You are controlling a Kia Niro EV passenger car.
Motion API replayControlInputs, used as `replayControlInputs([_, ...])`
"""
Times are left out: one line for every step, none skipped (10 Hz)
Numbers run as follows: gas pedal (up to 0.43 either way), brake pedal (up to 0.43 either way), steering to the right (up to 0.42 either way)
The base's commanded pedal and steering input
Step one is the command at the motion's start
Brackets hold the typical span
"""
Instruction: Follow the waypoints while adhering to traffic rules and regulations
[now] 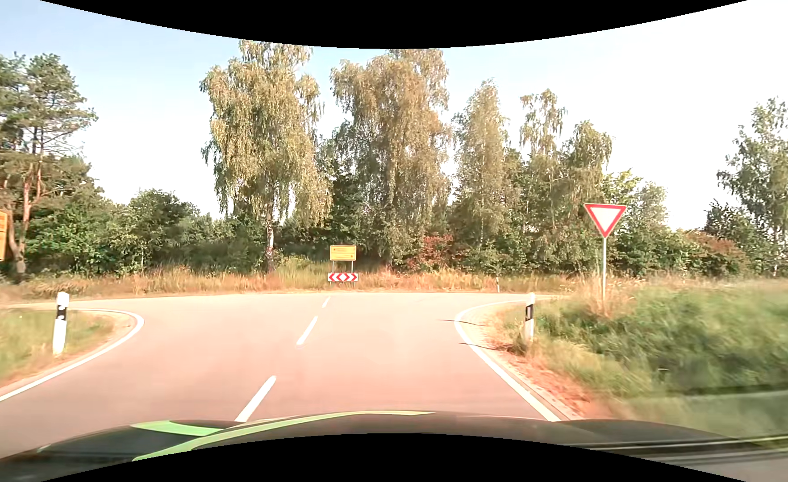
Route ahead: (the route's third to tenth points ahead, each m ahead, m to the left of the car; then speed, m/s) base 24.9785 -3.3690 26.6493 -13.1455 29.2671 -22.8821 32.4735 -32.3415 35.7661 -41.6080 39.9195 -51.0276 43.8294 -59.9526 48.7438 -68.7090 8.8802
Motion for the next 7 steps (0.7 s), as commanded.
replayControlInputs([0.0, 0.287, -0.01])
replayControlInputs([0.0, 0.274, -0.004])
replayControlInputs([0.0, 0.274, -0.001])
replayControlInputs([0.0, 0.274, 0.007])
replayControlInputs([0.0, 0.268, 0.02])
replayControlInputs([0.0, 0.262, 0.037])
replayControlInputs([0.0, 0.262, 0.05])
